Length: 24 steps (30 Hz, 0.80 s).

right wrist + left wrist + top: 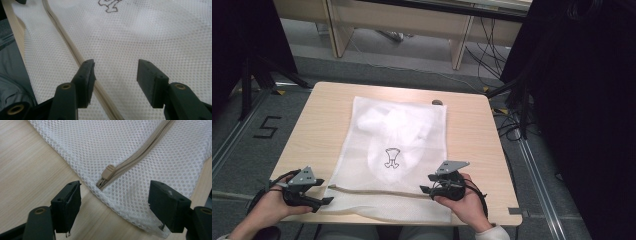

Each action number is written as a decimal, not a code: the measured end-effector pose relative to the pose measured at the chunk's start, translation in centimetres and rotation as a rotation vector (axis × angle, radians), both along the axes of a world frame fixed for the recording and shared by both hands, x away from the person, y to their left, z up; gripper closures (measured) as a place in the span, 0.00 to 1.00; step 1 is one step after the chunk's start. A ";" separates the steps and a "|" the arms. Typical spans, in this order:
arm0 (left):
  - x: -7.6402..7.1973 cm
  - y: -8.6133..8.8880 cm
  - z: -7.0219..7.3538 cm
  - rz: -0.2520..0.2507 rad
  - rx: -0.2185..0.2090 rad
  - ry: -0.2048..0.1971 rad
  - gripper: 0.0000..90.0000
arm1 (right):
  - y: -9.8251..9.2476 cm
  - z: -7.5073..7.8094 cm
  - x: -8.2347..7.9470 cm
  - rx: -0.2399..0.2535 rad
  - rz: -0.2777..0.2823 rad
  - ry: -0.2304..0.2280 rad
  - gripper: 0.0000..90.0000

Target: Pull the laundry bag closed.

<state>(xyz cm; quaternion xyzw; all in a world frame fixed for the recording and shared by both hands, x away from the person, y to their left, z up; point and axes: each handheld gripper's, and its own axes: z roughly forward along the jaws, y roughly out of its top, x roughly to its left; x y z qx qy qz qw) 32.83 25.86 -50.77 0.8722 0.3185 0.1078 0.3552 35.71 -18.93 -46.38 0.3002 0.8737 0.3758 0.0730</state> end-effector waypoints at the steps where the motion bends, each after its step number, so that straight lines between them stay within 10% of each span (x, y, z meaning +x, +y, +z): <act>1: 0.1 0.2 0.1 -0.022 0.021 -0.002 0.29 | 0.3 -0.1 0.1 0.011 0.015 -0.022 0.57; 24: 0.0 0.0 -0.2 0.007 -0.017 0.010 0.28 | 9.0 0.1 0.7 0.033 0.193 -0.048 0.61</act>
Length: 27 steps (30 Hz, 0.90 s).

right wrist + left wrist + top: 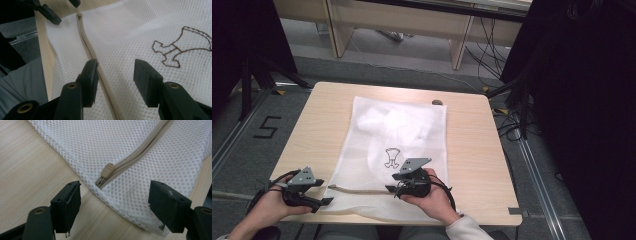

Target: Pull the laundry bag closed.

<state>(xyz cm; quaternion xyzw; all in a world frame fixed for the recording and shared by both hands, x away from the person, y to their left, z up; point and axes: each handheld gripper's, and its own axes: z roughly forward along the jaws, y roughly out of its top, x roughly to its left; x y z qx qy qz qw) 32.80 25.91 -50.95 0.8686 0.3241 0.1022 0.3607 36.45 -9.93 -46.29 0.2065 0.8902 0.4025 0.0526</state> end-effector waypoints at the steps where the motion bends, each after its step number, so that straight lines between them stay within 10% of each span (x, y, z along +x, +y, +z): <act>1: 0.0 0.0 0.0 -0.011 0.004 -0.007 0.28 | 0.3 -0.1 0.1 0.009 0.005 -0.013 0.61; 27: 0.1 0.1 0.0 -0.010 0.004 0.008 0.29 | 6.3 0.0 1.2 -0.014 0.079 -0.009 0.65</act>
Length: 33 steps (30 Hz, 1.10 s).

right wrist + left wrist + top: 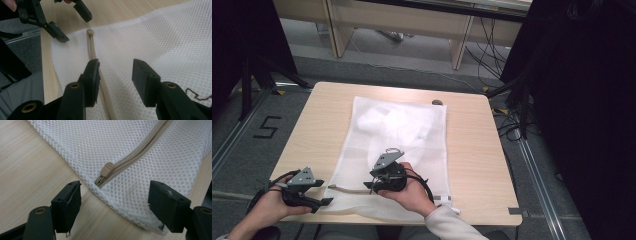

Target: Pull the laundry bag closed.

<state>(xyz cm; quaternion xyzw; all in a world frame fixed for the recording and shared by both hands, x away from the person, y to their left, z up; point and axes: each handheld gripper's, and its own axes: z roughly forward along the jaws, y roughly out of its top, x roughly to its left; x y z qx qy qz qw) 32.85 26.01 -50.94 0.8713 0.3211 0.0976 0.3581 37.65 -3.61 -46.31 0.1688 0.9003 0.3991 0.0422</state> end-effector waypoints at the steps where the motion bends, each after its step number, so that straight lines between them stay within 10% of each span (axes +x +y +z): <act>1: 0.0 0.0 0.0 0.001 -0.002 0.000 0.29 | 0.2 0.0 0.0 0.001 -0.008 -0.002 0.65; 33: 0.0 0.0 0.1 -0.018 -0.004 -0.004 0.29 | 7.1 -0.7 0.5 -0.033 0.052 0.060 0.75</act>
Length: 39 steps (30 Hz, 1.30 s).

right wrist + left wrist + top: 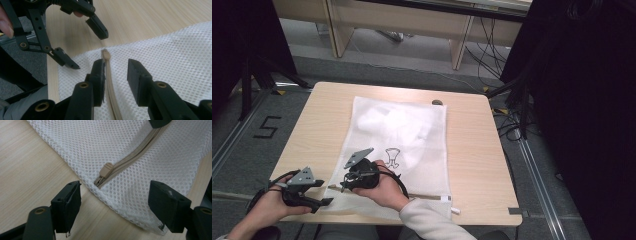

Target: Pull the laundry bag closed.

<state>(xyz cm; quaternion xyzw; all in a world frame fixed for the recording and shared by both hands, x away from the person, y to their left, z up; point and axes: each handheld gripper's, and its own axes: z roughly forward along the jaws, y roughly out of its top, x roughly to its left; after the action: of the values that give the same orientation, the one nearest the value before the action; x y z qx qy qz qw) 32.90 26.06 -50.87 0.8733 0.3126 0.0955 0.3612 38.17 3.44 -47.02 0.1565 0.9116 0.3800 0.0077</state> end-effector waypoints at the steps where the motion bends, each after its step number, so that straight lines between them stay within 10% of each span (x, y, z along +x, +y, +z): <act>1: -0.1 -0.1 -0.1 0.016 -0.012 0.014 0.29 | 0.2 -0.1 0.0 -0.002 0.002 0.006 0.75; 39: 0.0 0.0 -0.1 0.020 -0.010 0.012 0.29 | 4.7 -2.6 1.1 -0.079 0.020 0.066 0.81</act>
<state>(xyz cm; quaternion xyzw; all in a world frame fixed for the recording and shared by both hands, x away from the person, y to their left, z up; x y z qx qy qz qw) 32.88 26.07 -50.92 0.8690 0.3238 0.0921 0.3626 39.32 8.10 -49.60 0.1596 0.9272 0.3383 -0.0200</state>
